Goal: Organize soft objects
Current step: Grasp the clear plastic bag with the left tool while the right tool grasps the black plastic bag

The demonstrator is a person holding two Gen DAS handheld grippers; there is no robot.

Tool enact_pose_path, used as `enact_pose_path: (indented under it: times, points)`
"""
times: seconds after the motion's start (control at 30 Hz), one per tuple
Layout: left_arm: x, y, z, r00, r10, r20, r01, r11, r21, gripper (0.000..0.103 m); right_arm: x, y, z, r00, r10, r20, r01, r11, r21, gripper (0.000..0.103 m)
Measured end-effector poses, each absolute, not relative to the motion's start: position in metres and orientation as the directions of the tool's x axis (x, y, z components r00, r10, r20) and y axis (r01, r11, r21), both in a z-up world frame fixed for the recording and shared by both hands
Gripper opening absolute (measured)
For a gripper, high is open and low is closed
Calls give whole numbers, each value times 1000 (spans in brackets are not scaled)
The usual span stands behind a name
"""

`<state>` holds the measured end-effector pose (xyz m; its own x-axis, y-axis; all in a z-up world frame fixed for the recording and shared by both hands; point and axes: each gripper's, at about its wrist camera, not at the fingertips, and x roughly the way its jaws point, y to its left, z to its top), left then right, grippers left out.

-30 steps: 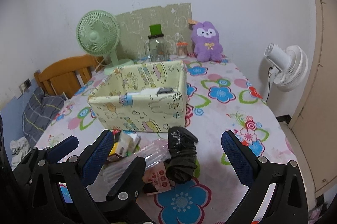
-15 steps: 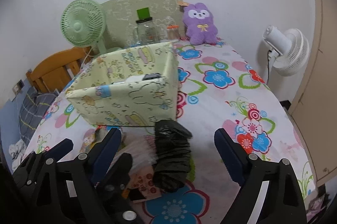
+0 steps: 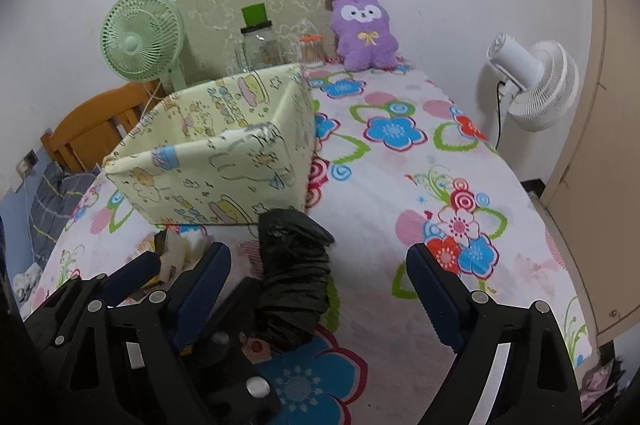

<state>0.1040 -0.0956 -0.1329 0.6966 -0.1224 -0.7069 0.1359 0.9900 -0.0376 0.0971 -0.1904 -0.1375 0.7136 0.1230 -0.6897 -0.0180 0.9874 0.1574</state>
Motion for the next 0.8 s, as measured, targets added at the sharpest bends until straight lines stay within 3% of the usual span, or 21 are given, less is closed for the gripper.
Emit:
enact_pose_path:
  times: [0.1, 0.2, 0.27, 0.53, 0.8]
  points:
    - [104, -98, -136, 702, -104, -704, 131, 991, -15, 73, 100, -192, -143, 704, 121, -700, -13, 987, 157, 92]
    - [107, -99, -139, 707, -72, -704, 116, 993, 15, 60, 103, -193, -148, 692, 122, -711, -7, 987, 162, 92]
    - [109, -98, -140, 710, -47, -702, 102, 994, 37, 46, 106, -194, -150, 686, 125, -717, -3, 986, 169, 92]
    - [117, -85, -139, 713, -30, -701, 70, 997, 28, 23, 115, -186, -152, 680, 163, -715, -26, 980, 199, 92]
    - [133, -60, -144, 693, -6, -721, 2, 1000, -7, 16, 131, -183, -156, 669, 164, -725, -11, 977, 212, 88]
